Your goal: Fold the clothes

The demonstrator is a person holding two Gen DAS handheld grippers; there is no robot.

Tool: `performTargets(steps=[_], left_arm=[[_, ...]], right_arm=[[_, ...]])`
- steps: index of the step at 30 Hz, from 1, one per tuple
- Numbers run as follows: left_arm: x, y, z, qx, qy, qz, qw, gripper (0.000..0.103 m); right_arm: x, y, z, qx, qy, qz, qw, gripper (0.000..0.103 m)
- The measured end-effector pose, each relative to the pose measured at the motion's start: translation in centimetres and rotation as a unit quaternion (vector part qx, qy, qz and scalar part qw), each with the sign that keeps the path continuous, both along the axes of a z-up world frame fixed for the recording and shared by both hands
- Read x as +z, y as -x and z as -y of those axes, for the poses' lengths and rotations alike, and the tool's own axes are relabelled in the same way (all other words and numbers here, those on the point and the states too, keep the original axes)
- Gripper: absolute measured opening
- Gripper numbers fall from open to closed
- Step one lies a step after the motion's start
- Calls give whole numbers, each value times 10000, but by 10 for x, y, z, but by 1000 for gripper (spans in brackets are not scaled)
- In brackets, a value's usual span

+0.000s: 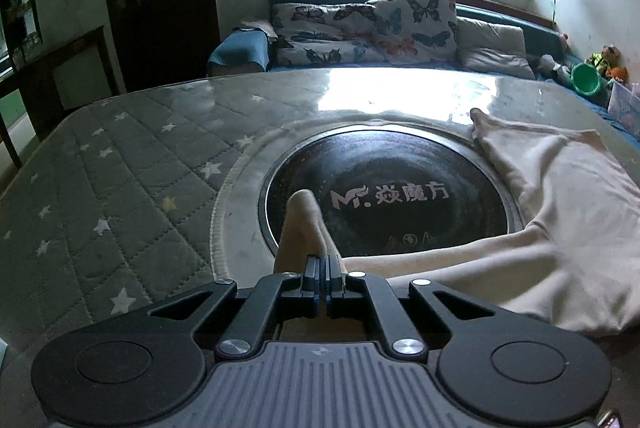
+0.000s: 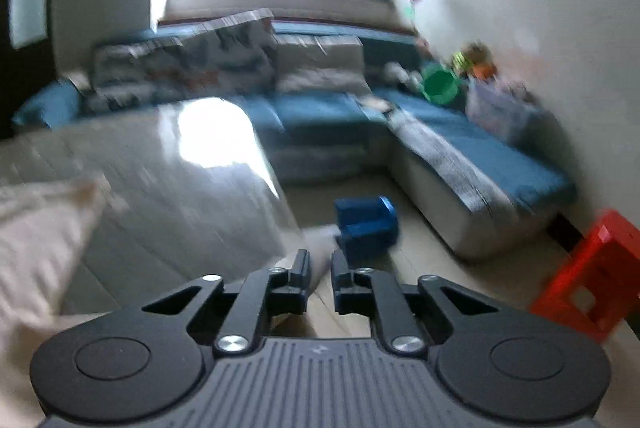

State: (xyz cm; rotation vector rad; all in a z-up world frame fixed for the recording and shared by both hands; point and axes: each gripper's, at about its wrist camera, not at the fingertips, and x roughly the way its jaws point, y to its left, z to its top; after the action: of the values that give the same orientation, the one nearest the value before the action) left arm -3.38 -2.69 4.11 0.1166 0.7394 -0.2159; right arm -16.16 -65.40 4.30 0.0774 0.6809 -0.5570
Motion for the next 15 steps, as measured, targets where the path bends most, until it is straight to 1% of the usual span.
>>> performTargets(steps=[3, 4, 6, 9, 10, 11, 12, 14, 15], left_arm=[[-4, 0, 2, -14, -92, -8, 10000, 3], [-5, 1, 2, -17, -115, -30, 9999, 3], [-4, 2, -1, -19, -138, -61, 9999, 3], [-1, 5, -4, 50, -143, -56, 9999, 6], [1, 6, -3, 63, -166, -26, 9998, 6], [2, 7, -3, 75, -190, 3, 9998, 7], [2, 8, -3, 96, -207, 21, 9997, 8], [2, 7, -5, 146, -147, -30, 9998, 9], [1, 6, -5, 166, -142, -63, 9997, 12]], right_arm=[[-15, 13, 3, -186, 129, -290, 9993, 16], [-17, 17, 2, -203, 123, -313, 9992, 16], [-12, 25, -6, -98, 18, -195, 9998, 16], [3, 34, -37, 488, -12, 90, 9988, 21], [8, 35, -49, 736, -38, 189, 9971, 25], [11, 36, -62, 1025, -106, 278, 9943, 30], [13, 34, -74, 1324, -202, 338, 9904, 33], [14, 27, -97, 1862, -427, 401, 9808, 33], [13, 23, -107, 2063, -553, 407, 9761, 33]])
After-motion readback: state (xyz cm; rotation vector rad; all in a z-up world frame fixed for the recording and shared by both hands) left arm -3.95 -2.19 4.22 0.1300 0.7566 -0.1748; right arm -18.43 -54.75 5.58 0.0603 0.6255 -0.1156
